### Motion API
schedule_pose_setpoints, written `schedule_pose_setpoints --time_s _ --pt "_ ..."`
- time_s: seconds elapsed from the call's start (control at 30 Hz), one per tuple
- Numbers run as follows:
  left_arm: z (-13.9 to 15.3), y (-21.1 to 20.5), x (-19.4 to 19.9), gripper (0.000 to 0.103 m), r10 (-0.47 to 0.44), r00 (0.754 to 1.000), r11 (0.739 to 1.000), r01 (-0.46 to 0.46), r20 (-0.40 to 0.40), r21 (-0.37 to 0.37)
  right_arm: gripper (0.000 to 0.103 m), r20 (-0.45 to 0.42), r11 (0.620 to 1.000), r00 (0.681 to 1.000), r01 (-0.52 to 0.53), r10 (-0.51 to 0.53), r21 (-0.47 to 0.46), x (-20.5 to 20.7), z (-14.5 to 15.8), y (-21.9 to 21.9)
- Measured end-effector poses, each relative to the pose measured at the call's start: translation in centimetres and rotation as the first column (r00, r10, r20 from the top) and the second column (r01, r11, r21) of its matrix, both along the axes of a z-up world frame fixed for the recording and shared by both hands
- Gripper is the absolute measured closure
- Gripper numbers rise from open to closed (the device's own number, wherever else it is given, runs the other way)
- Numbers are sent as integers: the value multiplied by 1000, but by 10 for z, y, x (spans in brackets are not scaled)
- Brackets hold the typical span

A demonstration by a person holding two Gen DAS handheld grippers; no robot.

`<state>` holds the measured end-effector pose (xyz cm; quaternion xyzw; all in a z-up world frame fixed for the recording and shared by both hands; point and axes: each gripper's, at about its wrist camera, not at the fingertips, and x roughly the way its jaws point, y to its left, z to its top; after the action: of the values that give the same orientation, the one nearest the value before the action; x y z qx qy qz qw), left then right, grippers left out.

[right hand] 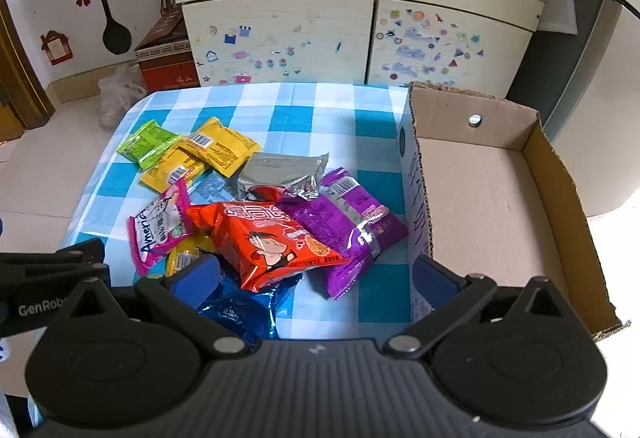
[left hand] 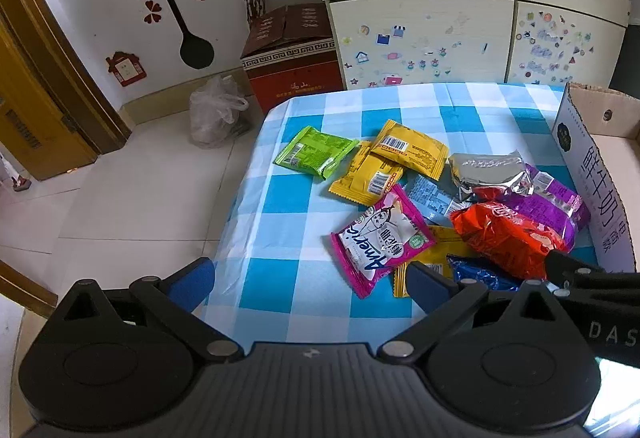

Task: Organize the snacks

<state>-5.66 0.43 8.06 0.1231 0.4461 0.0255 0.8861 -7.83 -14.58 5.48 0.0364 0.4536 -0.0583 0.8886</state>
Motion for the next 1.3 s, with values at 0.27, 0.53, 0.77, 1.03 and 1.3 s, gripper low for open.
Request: schedule_pose_setpoints --time_s 0.27,0.53,0.77,1.03,1.3 --pt "0 -2 -1 0 2 1000 1000 -2 9 13 1 17 999 1000 5 -5 -39 -1 1 3" --pt "1 -2 -2 0 1 1000 1000 -2 21 17 1 39 997 999 1 2 -71 -2 4 6" --pt "1 -1 -2 1 3 1000 1000 -3 25 16 1 47 997 999 0 4 -73 -2 4 6" --pt "3 -1 -2 1 3 1000 1000 -3 28 17 1 54 997 999 -5 10 -79 -2 5 7" --pt "4 -1 -2 1 4 1000 1000 -5 31 15 5 61 997 998 -22 26 -69 -3 6 8"
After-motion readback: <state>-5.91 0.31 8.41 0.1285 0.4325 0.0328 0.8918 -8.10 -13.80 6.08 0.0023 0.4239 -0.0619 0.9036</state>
